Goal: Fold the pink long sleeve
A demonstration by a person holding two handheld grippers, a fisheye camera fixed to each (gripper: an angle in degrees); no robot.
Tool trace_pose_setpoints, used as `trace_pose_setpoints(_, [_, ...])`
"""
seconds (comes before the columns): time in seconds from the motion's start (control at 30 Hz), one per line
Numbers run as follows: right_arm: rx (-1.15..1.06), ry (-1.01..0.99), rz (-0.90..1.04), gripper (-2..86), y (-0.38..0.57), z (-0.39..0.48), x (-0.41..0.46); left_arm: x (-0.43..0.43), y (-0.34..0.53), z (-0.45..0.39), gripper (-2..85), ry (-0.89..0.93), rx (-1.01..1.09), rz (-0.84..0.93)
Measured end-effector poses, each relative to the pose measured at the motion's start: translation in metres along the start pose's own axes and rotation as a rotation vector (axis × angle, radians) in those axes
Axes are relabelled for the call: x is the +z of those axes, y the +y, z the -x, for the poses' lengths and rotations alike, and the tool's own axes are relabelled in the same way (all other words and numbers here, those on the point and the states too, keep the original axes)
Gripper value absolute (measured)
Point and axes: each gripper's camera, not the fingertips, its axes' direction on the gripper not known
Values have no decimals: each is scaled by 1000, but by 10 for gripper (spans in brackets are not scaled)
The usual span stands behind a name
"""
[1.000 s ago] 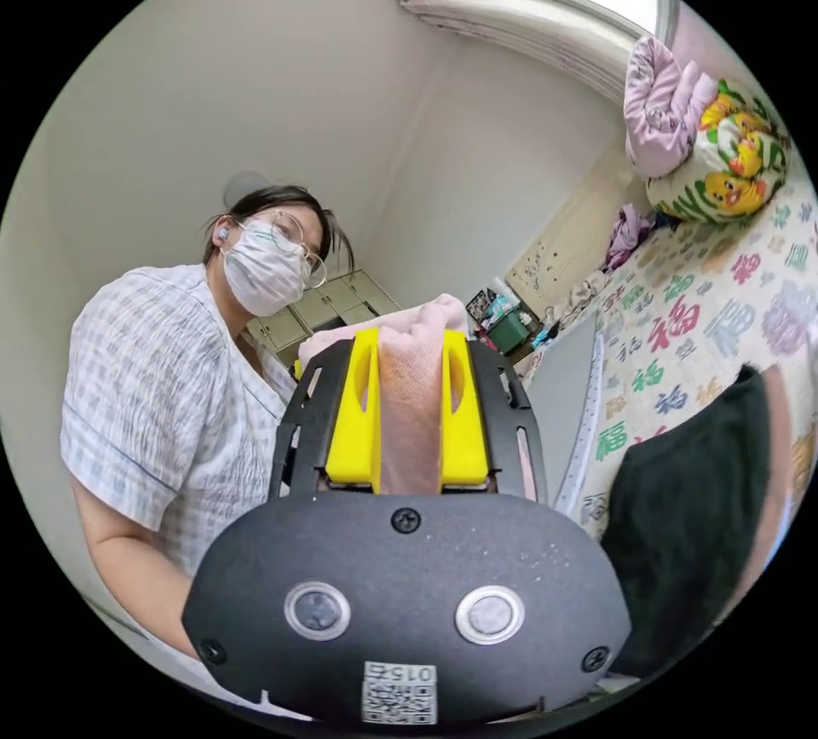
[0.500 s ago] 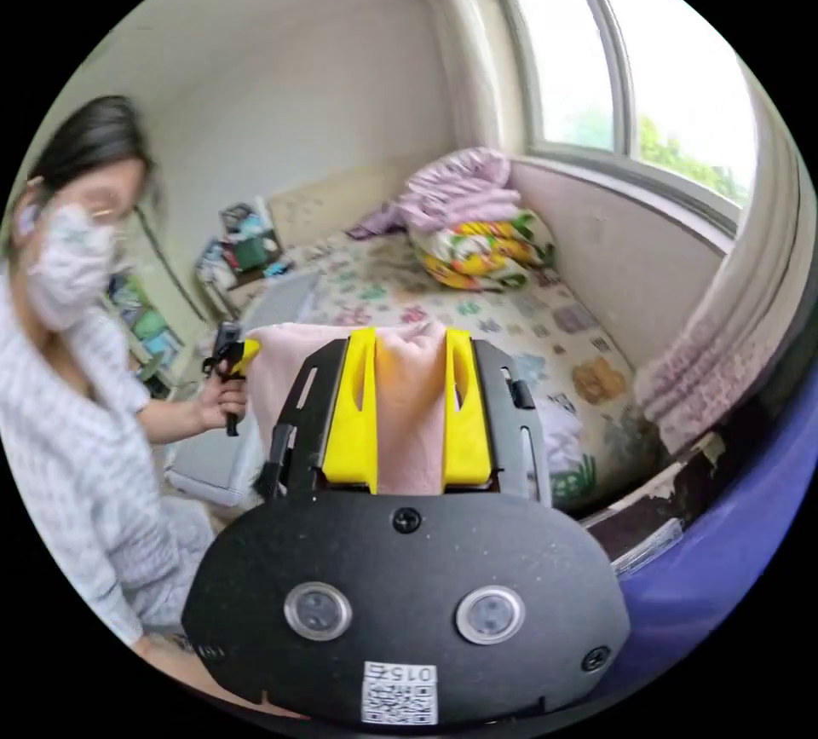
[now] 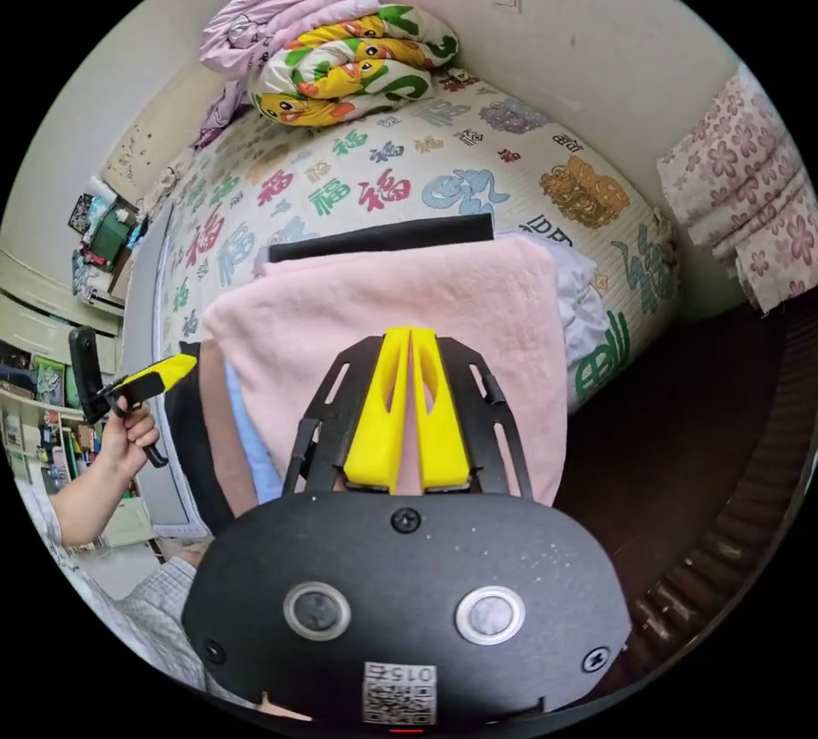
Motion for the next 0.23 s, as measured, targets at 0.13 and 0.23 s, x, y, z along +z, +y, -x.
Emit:
trace_pose_setpoints(0.13, [-203,-179,-82,8,44,54,-26,-102,69,-34,100,-216,-66,-45])
trace_pose_setpoints(0.23, [-283,-368,111,28,86,105,7,-128,129,-54,115,-337,-151,108])
